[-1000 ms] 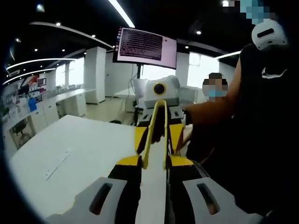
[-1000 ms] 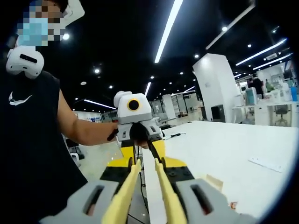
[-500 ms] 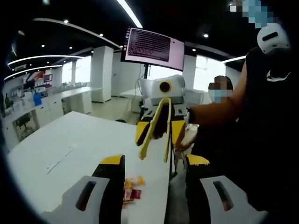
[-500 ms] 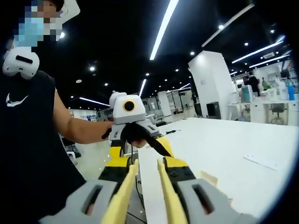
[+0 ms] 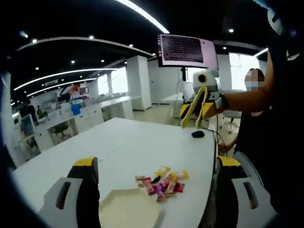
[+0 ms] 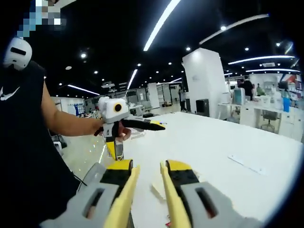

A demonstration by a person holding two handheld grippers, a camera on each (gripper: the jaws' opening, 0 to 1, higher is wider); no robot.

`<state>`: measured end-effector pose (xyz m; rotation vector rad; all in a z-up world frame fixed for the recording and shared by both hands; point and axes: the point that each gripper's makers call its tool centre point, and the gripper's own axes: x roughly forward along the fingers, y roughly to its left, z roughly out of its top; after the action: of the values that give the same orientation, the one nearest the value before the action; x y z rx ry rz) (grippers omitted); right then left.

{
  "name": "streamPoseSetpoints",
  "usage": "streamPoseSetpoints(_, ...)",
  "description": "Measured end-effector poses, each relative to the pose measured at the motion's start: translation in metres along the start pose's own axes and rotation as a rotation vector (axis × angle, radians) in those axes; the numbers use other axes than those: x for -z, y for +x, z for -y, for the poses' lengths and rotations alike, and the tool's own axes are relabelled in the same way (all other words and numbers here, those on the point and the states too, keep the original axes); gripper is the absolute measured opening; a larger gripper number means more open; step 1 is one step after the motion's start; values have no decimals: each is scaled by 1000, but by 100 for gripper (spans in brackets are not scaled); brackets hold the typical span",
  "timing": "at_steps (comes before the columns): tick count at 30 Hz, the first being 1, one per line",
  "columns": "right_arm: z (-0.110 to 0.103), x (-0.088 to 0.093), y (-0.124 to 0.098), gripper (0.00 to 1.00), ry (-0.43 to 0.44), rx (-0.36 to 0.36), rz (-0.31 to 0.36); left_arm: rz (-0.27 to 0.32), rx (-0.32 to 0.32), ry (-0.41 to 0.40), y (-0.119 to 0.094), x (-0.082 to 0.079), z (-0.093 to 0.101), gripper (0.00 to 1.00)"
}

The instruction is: Place the target food into the container with the food tongs after gripping and lifting it, then release it inside without dropping or visibly crushing the food.

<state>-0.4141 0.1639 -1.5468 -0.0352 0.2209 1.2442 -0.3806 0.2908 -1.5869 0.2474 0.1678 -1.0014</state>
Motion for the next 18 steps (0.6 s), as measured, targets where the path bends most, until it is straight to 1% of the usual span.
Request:
streamPoseSetpoints(1,2,2,-1,27,4,5,-9,-21,-43,-2,-5,13,-6,100)
streamPoseSetpoints(2,4,4,-3,27,1,15,-18,-39,-68,-42,-10,30,-9,100)
streamPoseSetpoints(3,5,5,-3,27,0,21,-24,-47,-78,-79,-14,40,-9,100)
streamPoseSetpoints(4,6,7,-5,27,4,31,-36,-55,-98,-94,-19,49,-11,100)
streamPoseSetpoints(5,8,9,-5,27,1,41,-43,-65,-123,-89,-26,60,-14,100)
streamPoseSetpoints(7,11,12,-7,27,-2,54,-56,-70,-151,-83,-34,70,-15,100)
streamPoseSetpoints(8,12,14,-8,27,-2,61,-65,-71,-153,-91,-37,76,-15,100)
streamPoseSetpoints(9,15,17,-10,27,-5,74,-78,-83,-153,-126,-41,84,-12,100)
streamPoseSetpoints(10,17,20,-12,27,-6,85,-88,-92,-158,-145,-44,88,-9,100)
streamPoseSetpoints(11,19,23,-13,27,-3,93,-102,-97,-163,-138,-46,92,-8,100)
streamPoseSetpoints(12,23,28,-16,27,-2,113,-118,-105,-177,-128,-49,99,-6,100)
streamPoseSetpoints(14,27,35,-19,27,0,131,-134,-121,-201,-118,-52,113,-1,100)
streamPoseSetpoints(16,29,39,-22,27,1,141,-140,-135,-203,-139,-54,126,5,100)
streamPoseSetpoints(18,32,46,-24,27,2,158,-156,-158,-216,-138,-56,145,12,100)
